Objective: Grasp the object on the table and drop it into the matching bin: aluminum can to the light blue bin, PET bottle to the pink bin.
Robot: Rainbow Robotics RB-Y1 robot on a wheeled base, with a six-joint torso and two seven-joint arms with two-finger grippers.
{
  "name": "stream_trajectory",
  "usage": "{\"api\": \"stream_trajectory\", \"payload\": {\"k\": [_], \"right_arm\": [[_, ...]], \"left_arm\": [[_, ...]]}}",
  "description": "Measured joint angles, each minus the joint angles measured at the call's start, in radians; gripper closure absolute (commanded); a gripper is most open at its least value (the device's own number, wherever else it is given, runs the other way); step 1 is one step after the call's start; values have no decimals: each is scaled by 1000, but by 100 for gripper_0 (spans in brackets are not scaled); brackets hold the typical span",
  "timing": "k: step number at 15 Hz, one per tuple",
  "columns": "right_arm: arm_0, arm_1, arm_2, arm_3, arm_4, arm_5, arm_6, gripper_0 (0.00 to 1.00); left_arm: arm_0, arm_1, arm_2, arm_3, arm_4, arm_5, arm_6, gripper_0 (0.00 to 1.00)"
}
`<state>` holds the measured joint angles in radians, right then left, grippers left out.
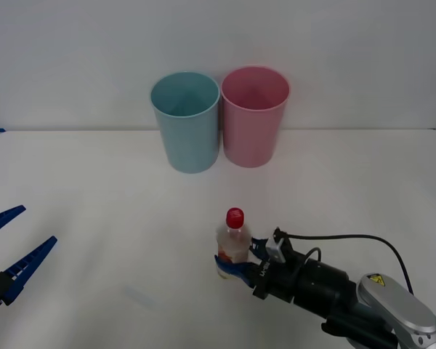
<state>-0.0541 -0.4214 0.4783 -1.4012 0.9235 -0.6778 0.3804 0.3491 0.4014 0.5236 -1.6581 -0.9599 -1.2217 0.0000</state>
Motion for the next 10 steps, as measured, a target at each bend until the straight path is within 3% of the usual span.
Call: {"api": "stream_trajectory", "payload": {"k": [6,10], "right_arm": [[-3,-19,-18,-45,-23,-4,-19,100],[19,-77,-32,-179,-34,27,-141,100]], "left_arm": [[0,0,0,0,0,0,0,0],[0,0,0,0,0,0,0,0]]}}
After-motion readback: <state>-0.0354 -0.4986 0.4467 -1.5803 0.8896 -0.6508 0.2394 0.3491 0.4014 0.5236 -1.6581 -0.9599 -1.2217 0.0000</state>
